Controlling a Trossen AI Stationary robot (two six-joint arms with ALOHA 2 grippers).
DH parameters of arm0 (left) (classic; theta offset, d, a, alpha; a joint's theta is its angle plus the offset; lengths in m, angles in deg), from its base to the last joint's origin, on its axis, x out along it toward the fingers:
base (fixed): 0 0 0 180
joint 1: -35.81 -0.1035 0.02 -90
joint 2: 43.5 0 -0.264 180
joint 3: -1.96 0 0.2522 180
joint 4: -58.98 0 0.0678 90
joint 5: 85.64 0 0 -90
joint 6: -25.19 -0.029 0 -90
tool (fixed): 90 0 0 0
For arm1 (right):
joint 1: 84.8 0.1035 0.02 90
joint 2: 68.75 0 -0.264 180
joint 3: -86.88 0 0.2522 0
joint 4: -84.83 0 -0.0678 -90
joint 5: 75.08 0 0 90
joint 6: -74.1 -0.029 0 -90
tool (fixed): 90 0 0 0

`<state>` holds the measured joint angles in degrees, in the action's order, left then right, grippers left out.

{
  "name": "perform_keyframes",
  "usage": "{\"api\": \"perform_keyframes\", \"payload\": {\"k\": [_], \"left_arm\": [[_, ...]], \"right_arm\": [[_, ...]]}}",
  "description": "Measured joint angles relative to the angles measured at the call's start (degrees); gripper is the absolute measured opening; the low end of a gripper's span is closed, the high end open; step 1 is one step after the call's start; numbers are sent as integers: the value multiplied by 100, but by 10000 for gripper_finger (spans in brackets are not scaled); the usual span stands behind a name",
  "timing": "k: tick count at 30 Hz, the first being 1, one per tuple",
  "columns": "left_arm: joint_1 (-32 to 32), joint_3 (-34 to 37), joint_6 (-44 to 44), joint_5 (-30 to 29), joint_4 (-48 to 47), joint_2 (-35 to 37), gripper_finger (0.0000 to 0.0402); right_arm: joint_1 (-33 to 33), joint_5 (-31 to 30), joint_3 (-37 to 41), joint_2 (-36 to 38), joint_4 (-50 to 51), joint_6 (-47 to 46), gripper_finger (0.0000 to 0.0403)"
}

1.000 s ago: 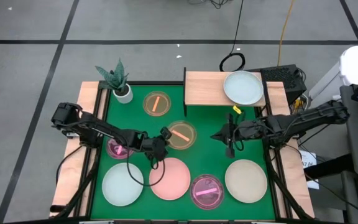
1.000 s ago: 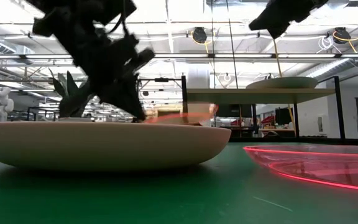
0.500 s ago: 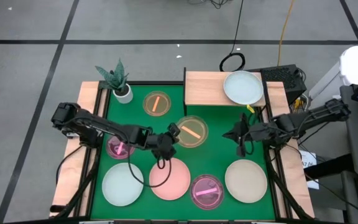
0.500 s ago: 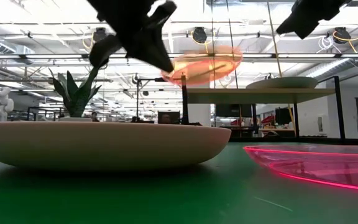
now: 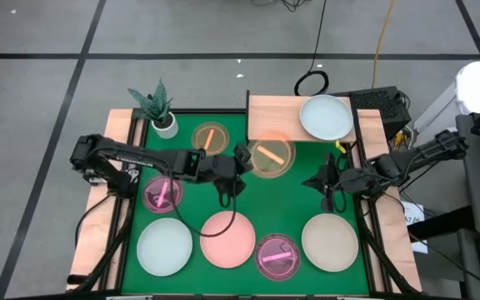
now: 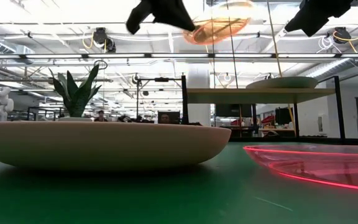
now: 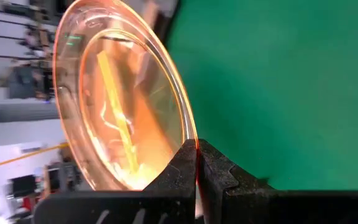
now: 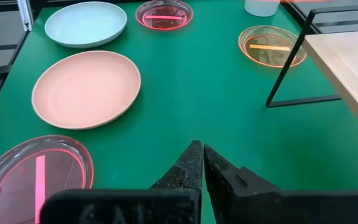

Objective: Place and stack plates onto a shelf
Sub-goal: Put the bottom small orange plate on the shelf

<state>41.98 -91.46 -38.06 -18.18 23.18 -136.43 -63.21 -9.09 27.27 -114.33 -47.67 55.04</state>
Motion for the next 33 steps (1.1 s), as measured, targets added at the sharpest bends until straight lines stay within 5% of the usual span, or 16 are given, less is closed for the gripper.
{"api": "perform_keyframes", "payload": {"k": [18,33], "left_arm": [[-889,-103,-474,250,1736,-205,1],[-1312,-92,266,95,3035,-1020,5]], "right_arm": [[-10,-450,0,-8,-217,217,0],[-10,-119,0,60,49,174,0]]}}
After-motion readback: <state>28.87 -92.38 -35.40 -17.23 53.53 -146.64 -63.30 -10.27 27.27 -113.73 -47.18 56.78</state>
